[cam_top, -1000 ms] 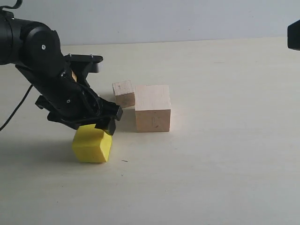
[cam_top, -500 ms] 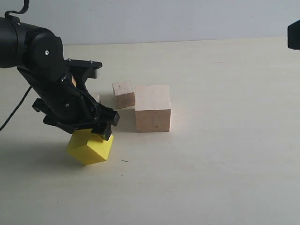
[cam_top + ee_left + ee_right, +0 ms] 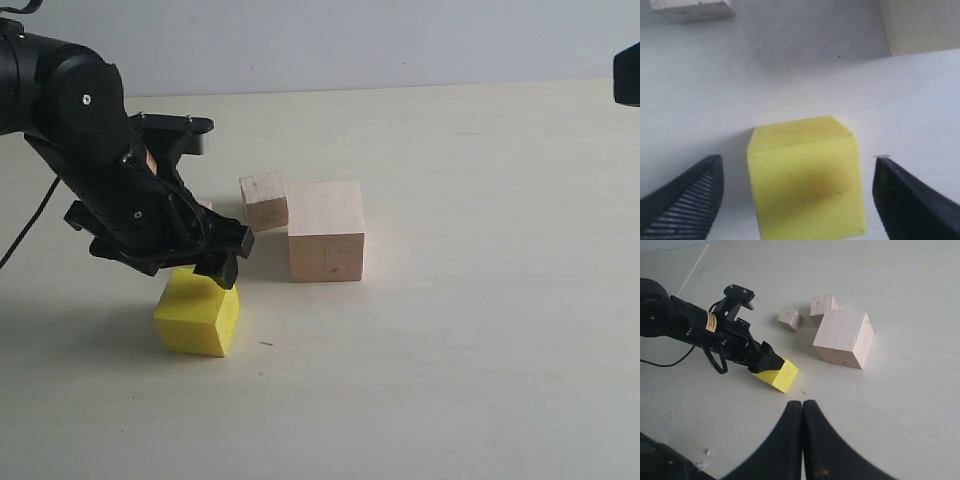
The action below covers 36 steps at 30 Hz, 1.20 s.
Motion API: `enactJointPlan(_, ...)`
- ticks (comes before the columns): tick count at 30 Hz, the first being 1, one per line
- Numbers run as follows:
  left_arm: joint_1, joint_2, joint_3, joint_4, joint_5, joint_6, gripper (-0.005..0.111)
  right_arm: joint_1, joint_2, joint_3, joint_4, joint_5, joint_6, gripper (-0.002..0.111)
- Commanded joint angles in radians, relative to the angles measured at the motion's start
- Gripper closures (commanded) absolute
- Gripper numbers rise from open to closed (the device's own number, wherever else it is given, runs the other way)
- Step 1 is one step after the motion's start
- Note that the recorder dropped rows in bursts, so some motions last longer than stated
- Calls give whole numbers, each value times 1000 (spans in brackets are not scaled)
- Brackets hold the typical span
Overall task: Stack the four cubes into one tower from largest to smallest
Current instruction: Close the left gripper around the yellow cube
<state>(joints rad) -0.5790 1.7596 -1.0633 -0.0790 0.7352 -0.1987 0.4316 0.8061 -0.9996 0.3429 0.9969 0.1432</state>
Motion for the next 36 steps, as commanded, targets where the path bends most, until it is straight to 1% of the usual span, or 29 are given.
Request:
enactJointPlan(1,-4,-4,2,4,4,-11,29,-1,-3,5,-5,-16,-12,108)
enactJointPlan(7,-4,4,2,2,-9,8,29,-1,-3,5,-5,-16,-12,108)
enactJointPlan(13,-4,57,2,-8,-12,15,29,-1,-3,5,-3,-16,-12,108)
enactJointPlan(22,-4,59,2,-8,-17,15,30,-1,-3,5,-3,-18,-12,108)
enactJointPlan(23,-4,59,2,-8,-15,15,33,-1,-3,5,-3,-18,-12,108)
enactJointPlan(24,-4,59,2,-8,-15,15,39,-1,-3,5,-3,-18,-12,108)
enactJointPlan(26,-4,59,2,-8,-11,15,54,-1,-3,5,-3,-18,-12,108)
enactJointPlan(29,-4,59,2,-8,-5,15,84,-1,-3,5,1,-18,-12,108)
enactJointPlan(31,-4,59,2,-13,-5,11,101,-1,-3,5,1,-19,-12,108)
enactJointPlan(32,-4,59,2,-20,-5,11,106,-1,-3,5,1,-19,-12,108)
enactJointPlan(36,-4,59,2,-32,14,11,106,-1,-3,5,1,-19,-12,108)
